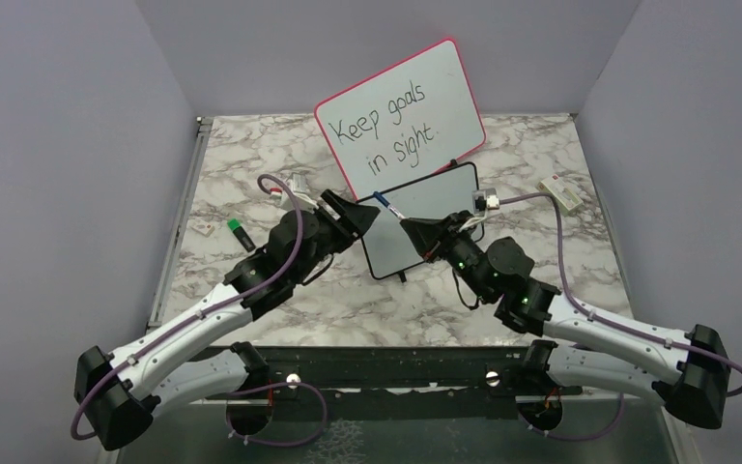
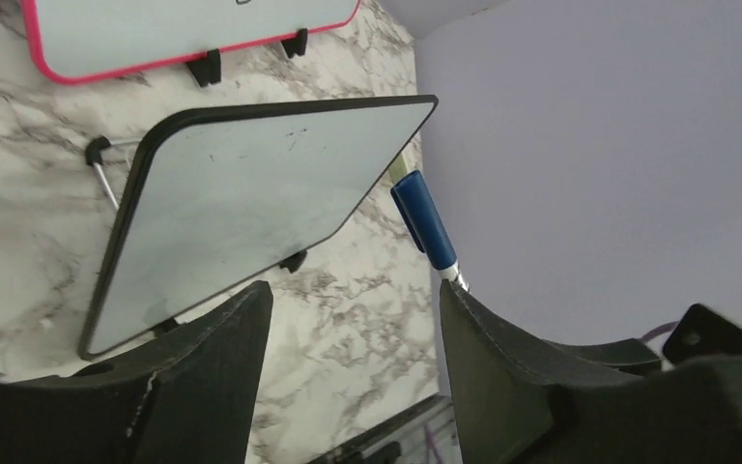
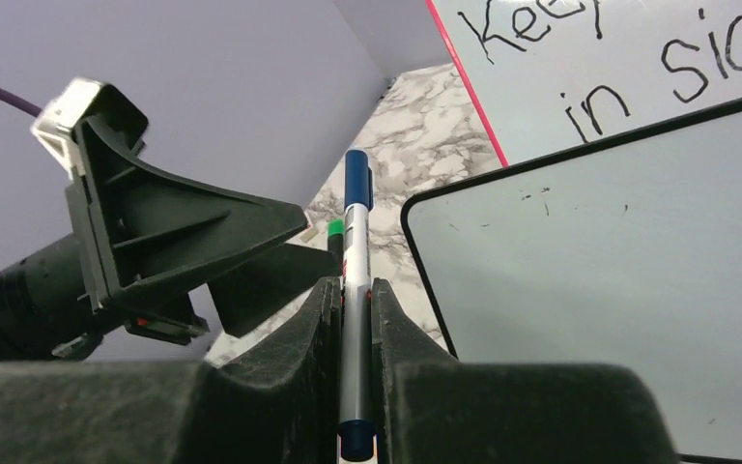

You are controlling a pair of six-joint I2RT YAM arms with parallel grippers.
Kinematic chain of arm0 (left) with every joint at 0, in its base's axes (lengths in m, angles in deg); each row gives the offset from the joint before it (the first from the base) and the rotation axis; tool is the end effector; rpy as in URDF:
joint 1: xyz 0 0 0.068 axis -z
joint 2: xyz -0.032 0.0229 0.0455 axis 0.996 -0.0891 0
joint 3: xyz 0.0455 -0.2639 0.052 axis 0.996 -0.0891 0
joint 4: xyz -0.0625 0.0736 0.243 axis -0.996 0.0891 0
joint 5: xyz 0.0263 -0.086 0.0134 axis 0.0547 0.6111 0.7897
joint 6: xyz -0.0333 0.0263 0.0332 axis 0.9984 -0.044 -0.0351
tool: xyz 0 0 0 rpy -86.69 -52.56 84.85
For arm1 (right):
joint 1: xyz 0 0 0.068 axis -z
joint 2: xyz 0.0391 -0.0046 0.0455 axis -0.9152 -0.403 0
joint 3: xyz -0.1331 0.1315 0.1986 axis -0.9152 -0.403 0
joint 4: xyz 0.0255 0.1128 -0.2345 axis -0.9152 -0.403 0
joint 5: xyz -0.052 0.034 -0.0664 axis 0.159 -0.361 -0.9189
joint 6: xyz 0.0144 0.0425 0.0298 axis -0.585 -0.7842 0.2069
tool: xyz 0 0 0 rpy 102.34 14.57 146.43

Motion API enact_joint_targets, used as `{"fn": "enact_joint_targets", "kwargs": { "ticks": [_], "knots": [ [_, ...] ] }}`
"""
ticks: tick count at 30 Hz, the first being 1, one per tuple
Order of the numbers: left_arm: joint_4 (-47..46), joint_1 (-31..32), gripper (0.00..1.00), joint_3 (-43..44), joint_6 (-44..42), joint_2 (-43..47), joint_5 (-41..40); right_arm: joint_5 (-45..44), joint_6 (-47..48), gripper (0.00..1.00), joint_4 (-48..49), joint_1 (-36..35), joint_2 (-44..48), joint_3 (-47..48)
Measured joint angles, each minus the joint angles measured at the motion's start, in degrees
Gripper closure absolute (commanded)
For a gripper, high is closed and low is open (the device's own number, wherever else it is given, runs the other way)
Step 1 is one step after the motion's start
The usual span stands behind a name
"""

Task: Write a sentence on the whiteboard
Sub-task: Open the whiteboard marker at the center of the board.

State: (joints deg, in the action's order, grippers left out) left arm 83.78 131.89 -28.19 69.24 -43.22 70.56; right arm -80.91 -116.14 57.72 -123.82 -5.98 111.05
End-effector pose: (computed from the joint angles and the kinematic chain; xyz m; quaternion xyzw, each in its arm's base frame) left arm 0.1602 -0.1573 0.3175 -0.2379 0.7428 -0.4665 0.4172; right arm 0.1319 0.1823 0.3116 -0.0076 0.6719 0.4172 0.6119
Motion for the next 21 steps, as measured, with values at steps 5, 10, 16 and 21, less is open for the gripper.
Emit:
{"fn": "enact_joint_targets", "kwargs": {
  "ticks": [5, 10, 16, 21],
  "knots": [
    [5.7, 0.0, 0.2, 3.3, -24.6, 4.4, 0.1, 4.5, 3.8, 1.0, -12.9, 1.2, 5.5, 4.2],
    [8.3, 0.0, 0.18, 3.4, -42.1, 9.4, 1.6, 9.1, 6.9, 0.99, -22.9, 1.5, 7.8, 8.1],
    [10.1, 0.0, 0.17, 3.4, -61.9, 13.3, 10.8, 14.7, 11.9, 1.0, -31.7, 1.6, 10.8, 10.4],
    [12.2, 0.0, 0.17, 3.4, -72.3, 11.6, 21.6, 20.7, 17.2, 1.0, -37.2, 1.7, 11.6, 12.5]
  ]
}}
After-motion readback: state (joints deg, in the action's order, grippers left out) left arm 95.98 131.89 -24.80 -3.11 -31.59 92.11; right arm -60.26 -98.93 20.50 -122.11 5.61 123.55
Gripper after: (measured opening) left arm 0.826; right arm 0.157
